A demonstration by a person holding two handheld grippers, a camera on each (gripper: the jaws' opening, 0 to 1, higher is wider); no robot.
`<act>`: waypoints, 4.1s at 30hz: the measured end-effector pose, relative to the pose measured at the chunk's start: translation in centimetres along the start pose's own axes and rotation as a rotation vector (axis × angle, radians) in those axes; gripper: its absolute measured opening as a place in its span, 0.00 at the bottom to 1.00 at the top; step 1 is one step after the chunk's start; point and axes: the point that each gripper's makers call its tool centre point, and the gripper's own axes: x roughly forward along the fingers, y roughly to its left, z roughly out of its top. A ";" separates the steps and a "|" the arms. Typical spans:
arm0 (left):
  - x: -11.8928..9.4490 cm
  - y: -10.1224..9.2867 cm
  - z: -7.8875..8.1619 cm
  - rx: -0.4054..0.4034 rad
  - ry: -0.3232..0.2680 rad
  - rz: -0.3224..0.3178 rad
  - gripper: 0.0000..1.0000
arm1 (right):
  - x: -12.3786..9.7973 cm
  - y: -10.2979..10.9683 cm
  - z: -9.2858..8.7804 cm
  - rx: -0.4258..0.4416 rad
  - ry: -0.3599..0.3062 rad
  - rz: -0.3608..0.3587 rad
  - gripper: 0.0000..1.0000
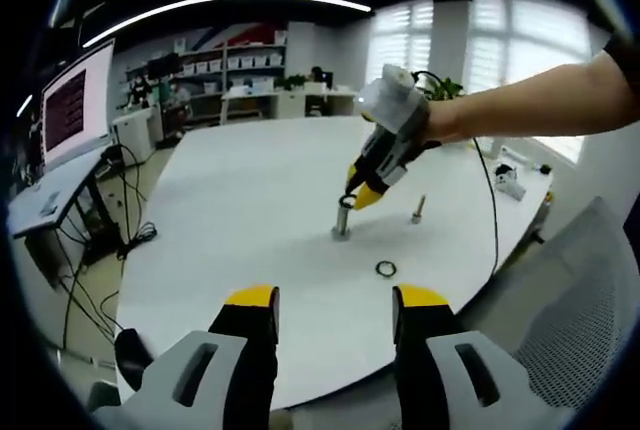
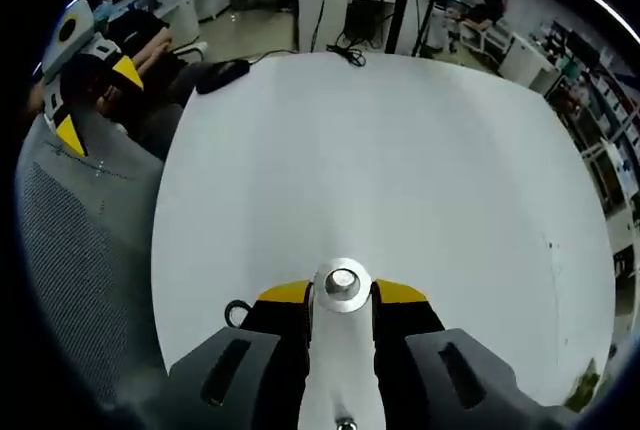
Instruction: Place the washer onto the threaded stud by aligning its center hole with the stud, sliding it down to the base, and recovering from edge contact or off-axis alignment until the washer reaches the visible bottom stop.
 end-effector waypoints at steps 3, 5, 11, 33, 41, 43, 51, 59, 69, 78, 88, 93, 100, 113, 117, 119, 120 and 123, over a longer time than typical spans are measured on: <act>0.1 0.0 -0.1 -0.002 0.009 -0.002 0.43 | 0.3 0.0 0.1 -0.006 0.007 0.001 0.24; 0.1 0.0 -0.2 -0.002 0.010 -0.001 0.43 | 0.5 -0.1 0.0 -0.003 0.013 0.004 0.24; 0.2 -0.1 -0.5 0.000 0.032 -0.002 0.43 | 1.0 0.1 0.2 -0.022 0.021 0.010 0.24; 0.2 0.0 -0.4 -0.017 0.027 -0.001 0.43 | 1.8 -0.1 0.9 -0.337 0.312 0.053 0.23; 0.2 0.1 -0.3 -0.021 0.021 -0.001 0.43 | 1.8 0.0 1.0 -0.295 0.362 0.071 0.23; 0.2 0.1 -0.3 -0.020 0.021 -0.001 0.43 | 1.9 0.0 1.0 -0.272 0.376 0.078 0.23; 0.3 0.1 -0.3 -0.025 0.021 -0.002 0.43 | 1.8 0.2 1.5 -0.243 0.466 0.102 0.23; 0.3 0.1 -0.3 -0.028 0.022 -0.003 0.43 | 2.8 0.6 1.1 -0.265 0.504 0.107 0.23; 0.3 0.0 -0.4 -0.030 0.029 -0.005 0.43 | 4.6 2.0 1.7 -0.204 0.387 0.179 0.04; 0.4 0.0 -0.5 -0.031 0.035 -0.007 0.43 | 5.4 2.5 0.2 -0.201 0.374 0.168 0.03; 0.3 0.1 -0.5 -0.035 0.035 -0.006 0.42 | 3.0 4.9 0.1 -0.147 0.219 0.185 0.03; 0.3 0.1 -0.6 -0.035 0.038 -0.005 0.42 | 2.4 6.4 -1.4 -0.137 0.185 0.195 0.03; 0.4 0.0 -0.5 -0.033 0.035 -0.006 0.41 | 2.6 8.3 -4.2 -0.130 0.205 0.204 0.05; 0.3 -0.1 -0.5 -0.033 0.033 -0.008 0.41 | 3.4 10.2 -6.5 -0.189 0.218 0.197 0.26; 0.3 -0.1 -0.4 -0.034 0.030 -0.008 0.41 | 3.8 10.5 -6.3 -0.177 0.214 0.194 0.30; 0.3 -0.1 -0.4 -0.034 0.030 -0.009 0.41 | 4.0 10.6 -6.8 -0.193 0.243 0.178 0.30; 0.3 -0.1 -0.4 -0.034 0.028 -0.009 0.41 | 4.0 10.1 -6.6 -0.240 0.242 0.153 0.29; 0.3 -0.1 -0.4 -0.037 0.025 -0.008 0.41 | 4.0 10.4 -6.6 -0.224 0.247 0.170 0.30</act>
